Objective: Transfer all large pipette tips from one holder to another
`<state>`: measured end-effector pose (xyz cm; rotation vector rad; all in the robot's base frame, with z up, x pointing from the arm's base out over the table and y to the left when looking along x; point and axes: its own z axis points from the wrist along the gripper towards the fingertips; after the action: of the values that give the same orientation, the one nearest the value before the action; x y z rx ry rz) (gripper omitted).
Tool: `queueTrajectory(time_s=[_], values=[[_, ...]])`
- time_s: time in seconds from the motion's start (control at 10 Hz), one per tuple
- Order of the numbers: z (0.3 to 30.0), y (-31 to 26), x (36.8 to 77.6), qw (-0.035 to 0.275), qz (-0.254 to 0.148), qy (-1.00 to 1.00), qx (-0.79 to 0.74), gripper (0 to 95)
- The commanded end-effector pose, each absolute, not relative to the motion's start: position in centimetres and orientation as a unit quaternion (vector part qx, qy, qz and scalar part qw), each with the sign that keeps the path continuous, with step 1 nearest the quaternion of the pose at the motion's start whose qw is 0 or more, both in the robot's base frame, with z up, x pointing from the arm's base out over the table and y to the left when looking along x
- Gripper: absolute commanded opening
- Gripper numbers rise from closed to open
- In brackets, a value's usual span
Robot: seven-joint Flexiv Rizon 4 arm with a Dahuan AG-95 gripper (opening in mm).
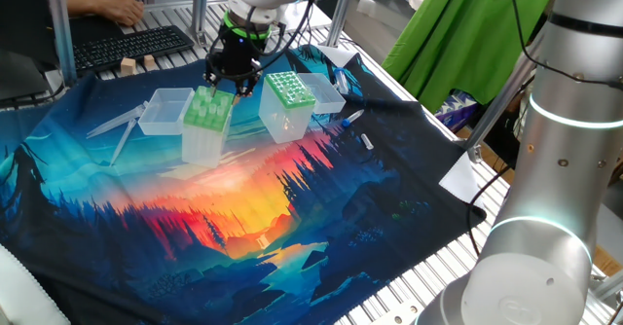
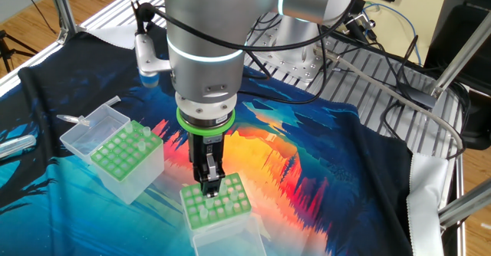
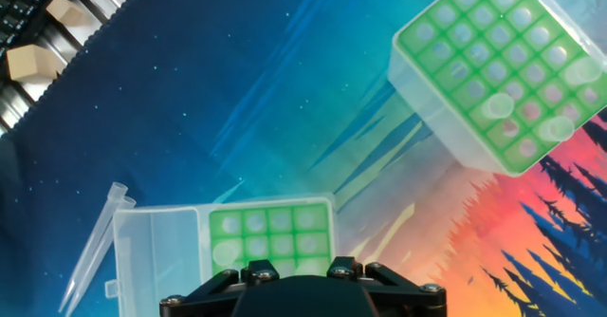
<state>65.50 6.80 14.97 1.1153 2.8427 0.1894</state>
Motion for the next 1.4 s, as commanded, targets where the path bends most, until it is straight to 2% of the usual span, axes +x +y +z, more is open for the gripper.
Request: queueTrajectory(time_s=[0.1, 1.2, 1.3, 1.4], values=[[15.25, 6.79, 65.33, 0.041, 0.062, 0.928, 0.366, 38.0], [15.08, 6.13, 64.94, 0.046, 0.064, 0.931, 0.357, 38.0], [15.02, 6.09, 64.91, 0.046, 0.066, 0.931, 0.356, 19.0], [14.95, 6.08, 64.9, 0.047, 0.066, 0.93, 0.357, 19.0]])
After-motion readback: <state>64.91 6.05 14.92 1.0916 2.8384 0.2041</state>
